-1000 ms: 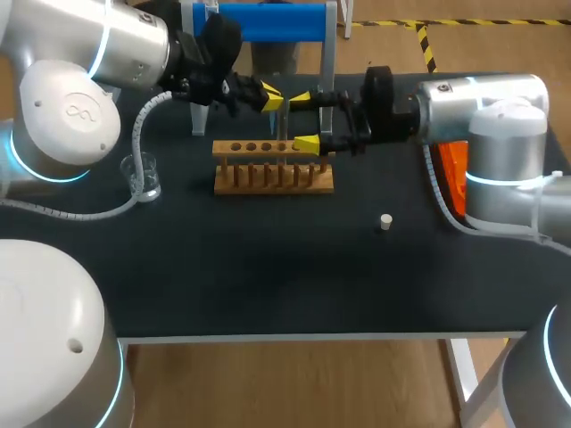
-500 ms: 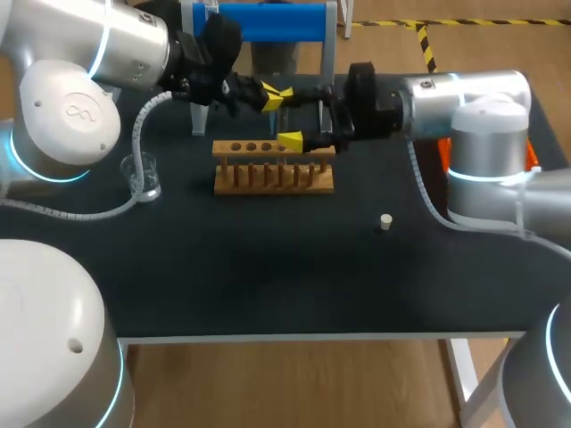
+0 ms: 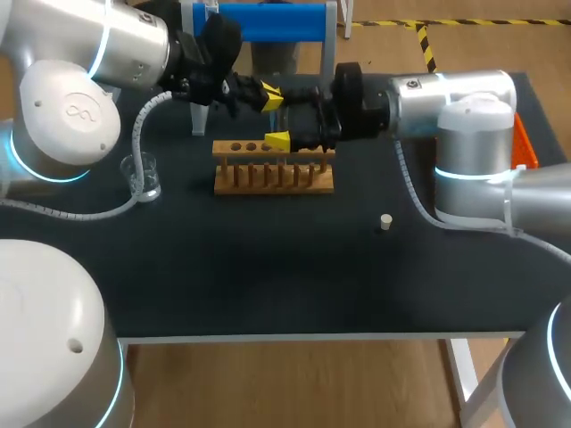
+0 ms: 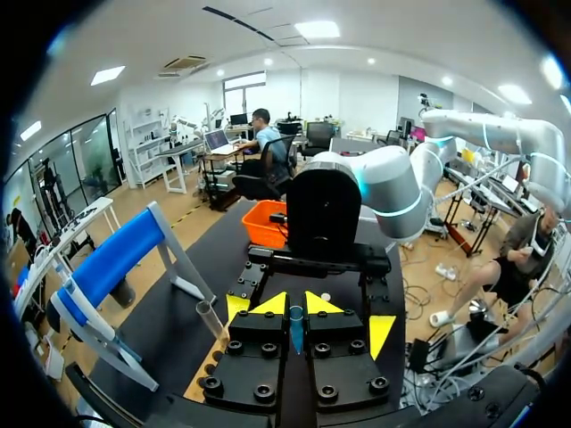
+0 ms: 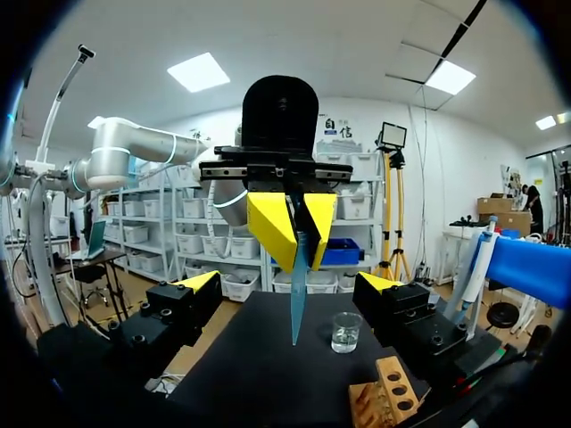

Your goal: Invert the test tube, pick up the pipette, mount the tip to pipette, aspirate from beaker and dispense into the tube, eject the tip, return the pipette, and cap with the stopper.

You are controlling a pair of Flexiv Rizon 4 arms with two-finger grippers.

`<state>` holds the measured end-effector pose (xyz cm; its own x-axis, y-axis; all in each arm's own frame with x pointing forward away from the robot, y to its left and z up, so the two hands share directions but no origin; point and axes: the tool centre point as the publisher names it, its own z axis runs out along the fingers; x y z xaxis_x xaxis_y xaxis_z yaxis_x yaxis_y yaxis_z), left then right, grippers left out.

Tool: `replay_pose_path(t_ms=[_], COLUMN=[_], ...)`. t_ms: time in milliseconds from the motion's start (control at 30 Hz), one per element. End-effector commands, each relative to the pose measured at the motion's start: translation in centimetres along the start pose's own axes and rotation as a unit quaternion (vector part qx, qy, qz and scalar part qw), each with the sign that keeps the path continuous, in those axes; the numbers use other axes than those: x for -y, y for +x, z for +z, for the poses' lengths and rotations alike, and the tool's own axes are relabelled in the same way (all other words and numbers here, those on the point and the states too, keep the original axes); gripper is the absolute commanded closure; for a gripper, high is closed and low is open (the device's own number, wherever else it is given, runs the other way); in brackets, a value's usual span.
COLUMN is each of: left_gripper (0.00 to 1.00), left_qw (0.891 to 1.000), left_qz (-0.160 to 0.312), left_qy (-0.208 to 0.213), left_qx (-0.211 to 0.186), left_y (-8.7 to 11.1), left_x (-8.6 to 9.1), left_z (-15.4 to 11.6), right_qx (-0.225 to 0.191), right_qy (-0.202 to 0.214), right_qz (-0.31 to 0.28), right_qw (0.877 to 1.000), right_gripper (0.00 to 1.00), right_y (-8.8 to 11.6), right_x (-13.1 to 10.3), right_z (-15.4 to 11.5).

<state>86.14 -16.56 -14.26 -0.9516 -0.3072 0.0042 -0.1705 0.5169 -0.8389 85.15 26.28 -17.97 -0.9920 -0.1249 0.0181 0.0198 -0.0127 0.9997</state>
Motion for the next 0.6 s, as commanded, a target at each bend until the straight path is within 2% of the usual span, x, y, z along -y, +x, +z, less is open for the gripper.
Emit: replay_pose_path(t_ms=[33,133,167,233,300,600], left_gripper=[1.0,1.0,1.0,1.0,1.0,1.0], left_qw=[1.0,1.0,1.0,1.0,1.0,1.0], left_qz=[0.0,0.0,0.0,0.0,0.0,0.0], left_qy=[0.001,0.001,0.001,0.001,0.001,0.001], left_qx=[-0.001,-0.001,-0.001,-0.001,-0.001,-0.001], left_y=[0.01,0.01,0.01,0.01,0.01,0.01], left_x=[-0.07,-0.07,-0.07,-0.07,-0.07,-0.07], left_z=[-0.1,-0.1,-0.1,-0.1,-0.1,-0.1], right_qx=[-0.003,-0.005,-0.005,-0.006,-0.007,-0.007], right_qy=[-0.001,-0.002,-0.003,-0.004,-0.005,-0.01], right_qz=[0.0,0.001,0.001,0.0,0.0,0.002], right_qw=[1.0,1.0,1.0,1.0,1.0,1.0], right_gripper=[0.0,0.02,0.1,0.35,0.53,0.79], right_y=[-0.32,-0.31,-0.31,-0.3,-0.29,-0.29], right_x=[0.21,0.18,0.17,0.15,0.12,-0.01], right_z=[0.55,0.68,0.69,0.73,0.74,0.63])
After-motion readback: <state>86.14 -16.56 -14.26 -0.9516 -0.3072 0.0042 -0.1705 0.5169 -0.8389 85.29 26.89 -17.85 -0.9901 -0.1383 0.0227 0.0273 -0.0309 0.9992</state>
